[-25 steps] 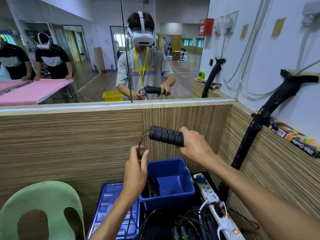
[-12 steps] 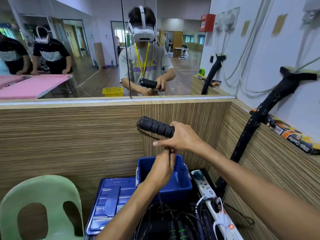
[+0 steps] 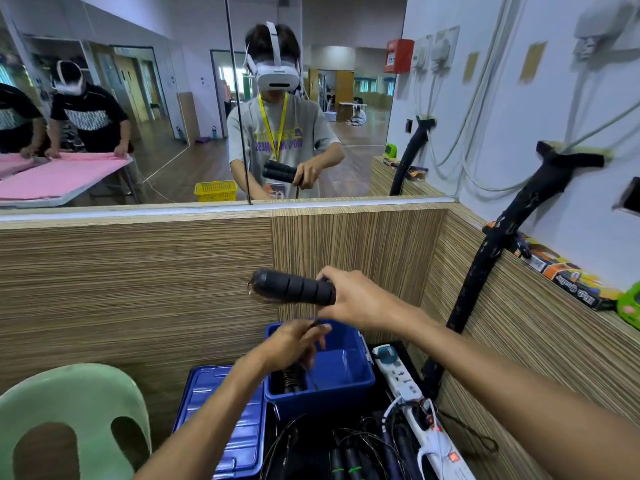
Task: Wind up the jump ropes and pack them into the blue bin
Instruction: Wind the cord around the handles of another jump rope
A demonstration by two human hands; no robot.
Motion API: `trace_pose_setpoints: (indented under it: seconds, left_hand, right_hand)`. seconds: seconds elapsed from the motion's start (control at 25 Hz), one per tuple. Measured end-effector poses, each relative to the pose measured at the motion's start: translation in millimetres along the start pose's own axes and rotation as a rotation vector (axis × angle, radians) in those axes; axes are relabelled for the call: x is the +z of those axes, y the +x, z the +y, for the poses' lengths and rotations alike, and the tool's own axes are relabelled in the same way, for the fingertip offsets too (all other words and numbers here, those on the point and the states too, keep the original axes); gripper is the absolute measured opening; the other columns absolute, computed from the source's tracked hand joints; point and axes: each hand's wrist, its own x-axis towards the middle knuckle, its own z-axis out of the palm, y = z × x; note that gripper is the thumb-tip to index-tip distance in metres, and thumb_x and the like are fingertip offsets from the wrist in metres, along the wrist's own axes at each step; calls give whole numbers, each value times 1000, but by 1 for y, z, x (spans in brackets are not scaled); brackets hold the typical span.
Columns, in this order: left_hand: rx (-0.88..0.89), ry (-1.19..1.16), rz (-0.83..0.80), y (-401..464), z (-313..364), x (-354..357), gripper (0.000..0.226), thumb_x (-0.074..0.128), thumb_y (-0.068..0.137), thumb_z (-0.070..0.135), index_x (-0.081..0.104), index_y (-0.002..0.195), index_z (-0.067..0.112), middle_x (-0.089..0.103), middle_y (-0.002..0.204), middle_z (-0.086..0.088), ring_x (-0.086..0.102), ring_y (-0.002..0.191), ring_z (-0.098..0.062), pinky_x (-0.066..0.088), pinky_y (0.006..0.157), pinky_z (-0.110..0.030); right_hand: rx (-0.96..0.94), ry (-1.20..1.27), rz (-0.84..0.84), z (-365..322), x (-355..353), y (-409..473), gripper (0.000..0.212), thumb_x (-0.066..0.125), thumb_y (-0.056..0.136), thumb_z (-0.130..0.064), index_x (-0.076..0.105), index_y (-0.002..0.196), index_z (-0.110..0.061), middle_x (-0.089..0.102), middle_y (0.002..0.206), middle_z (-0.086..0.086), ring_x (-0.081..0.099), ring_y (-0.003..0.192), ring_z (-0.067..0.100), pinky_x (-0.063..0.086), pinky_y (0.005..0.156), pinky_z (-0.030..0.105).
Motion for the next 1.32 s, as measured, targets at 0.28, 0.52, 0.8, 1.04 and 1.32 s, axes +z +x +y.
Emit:
trace_pose_setpoints:
  seconds: [0.28, 0.52, 0.8, 1.04, 1.32]
  left_hand:
    - [-104, 563, -73, 27, 48, -81, 35, 79, 75, 37, 55, 56, 19, 49, 53, 8, 45, 49, -8, 35, 50, -20]
    - [100, 1013, 143, 14, 123, -34, 32, 68, 82, 34, 57, 61, 13, 52, 58, 3, 53, 58, -17, 40, 53, -29]
    - [144, 852, 396, -30, 117, 35, 25, 33, 104, 27, 50, 101, 10, 63, 96, -12, 61, 87, -34, 38, 64, -37]
    - [137, 51, 469, -32, 77, 48, 44, 30, 104, 36, 60, 83, 13, 47, 53, 10, 42, 48, -3, 34, 54, -29]
    - [-83, -561, 325, -37, 93, 62, 47, 30, 104, 41, 46, 68, 16, 33, 46, 10, 27, 40, -7, 24, 42, -22]
  right_hand:
    - [-69, -178, -77, 4, 27, -34, 53, 73, 83, -19, 32, 117, -20, 52, 76, -6, 52, 62, 14, 43, 61, 31]
    - [255, -129, 104, 29, 48, -14, 57, 67, 83, -10, 30, 126, -10, 62, 93, 14, 62, 89, 37, 50, 67, 46]
    - [334, -31, 257, 31, 6, 0, 19, 48, 93, -9, 42, 112, -7, 55, 90, 5, 53, 81, 24, 44, 69, 34]
    - [309, -152, 305, 24, 3, 6, 23, 61, 90, -9, 48, 109, -10, 58, 92, 6, 61, 88, 29, 44, 65, 36]
    - [278, -218, 333, 23, 8, 10, 12, 48, 94, -2, 46, 104, -8, 59, 92, 10, 60, 86, 32, 49, 68, 42]
